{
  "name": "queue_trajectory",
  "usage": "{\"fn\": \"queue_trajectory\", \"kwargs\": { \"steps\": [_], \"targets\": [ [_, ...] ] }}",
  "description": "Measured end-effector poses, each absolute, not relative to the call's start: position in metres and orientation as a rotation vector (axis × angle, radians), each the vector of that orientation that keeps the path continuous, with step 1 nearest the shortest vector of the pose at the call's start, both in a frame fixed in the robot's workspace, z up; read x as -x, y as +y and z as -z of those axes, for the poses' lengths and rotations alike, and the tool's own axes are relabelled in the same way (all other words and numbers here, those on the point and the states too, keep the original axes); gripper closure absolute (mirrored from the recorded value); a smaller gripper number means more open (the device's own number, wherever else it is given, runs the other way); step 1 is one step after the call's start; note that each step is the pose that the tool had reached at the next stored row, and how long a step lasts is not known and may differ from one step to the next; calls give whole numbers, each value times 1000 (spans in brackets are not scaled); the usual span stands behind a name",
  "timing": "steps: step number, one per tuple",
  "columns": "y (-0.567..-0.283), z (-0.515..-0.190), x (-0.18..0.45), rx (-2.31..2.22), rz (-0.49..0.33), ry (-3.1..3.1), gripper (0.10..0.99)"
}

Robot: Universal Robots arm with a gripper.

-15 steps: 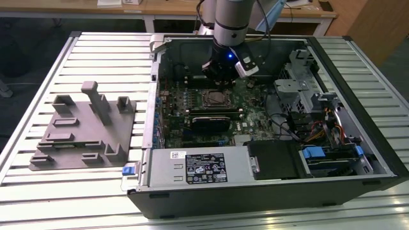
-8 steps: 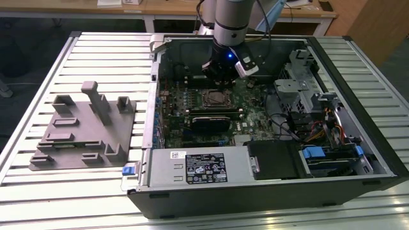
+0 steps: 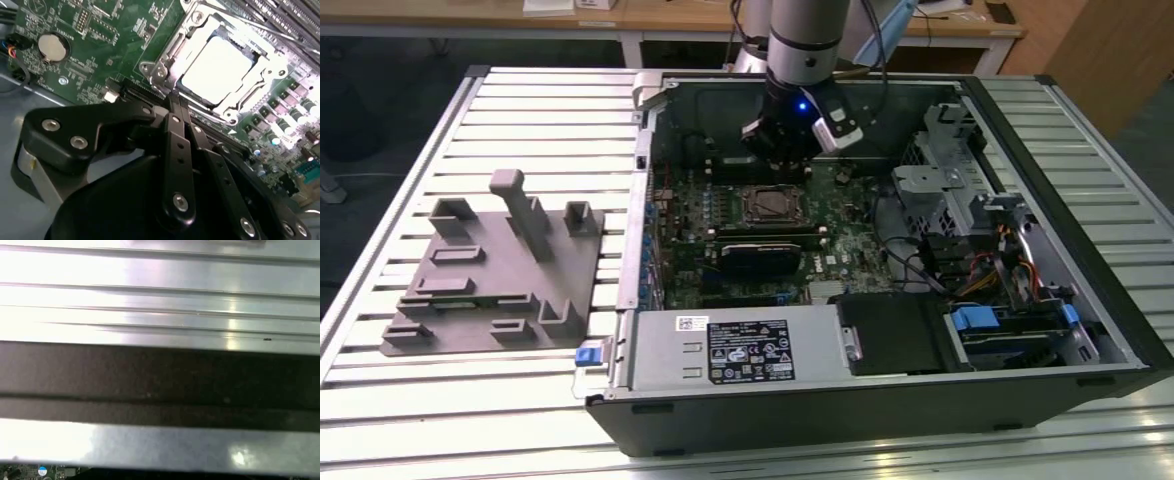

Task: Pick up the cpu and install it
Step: 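Install the first cpu locking lever, then install the second cpu locking lever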

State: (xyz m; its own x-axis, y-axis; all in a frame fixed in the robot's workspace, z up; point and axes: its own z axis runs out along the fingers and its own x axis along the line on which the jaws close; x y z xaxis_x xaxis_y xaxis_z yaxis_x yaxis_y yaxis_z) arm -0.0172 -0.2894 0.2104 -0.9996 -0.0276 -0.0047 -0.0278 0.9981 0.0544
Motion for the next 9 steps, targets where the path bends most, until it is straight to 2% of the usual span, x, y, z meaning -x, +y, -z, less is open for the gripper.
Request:
{"fn": "queue_trajectory", "kwargs": {
  "steps": [9],
  "targets": [
    [-293, -210, 16, 43, -85, 3136, 980]
  ]
}}
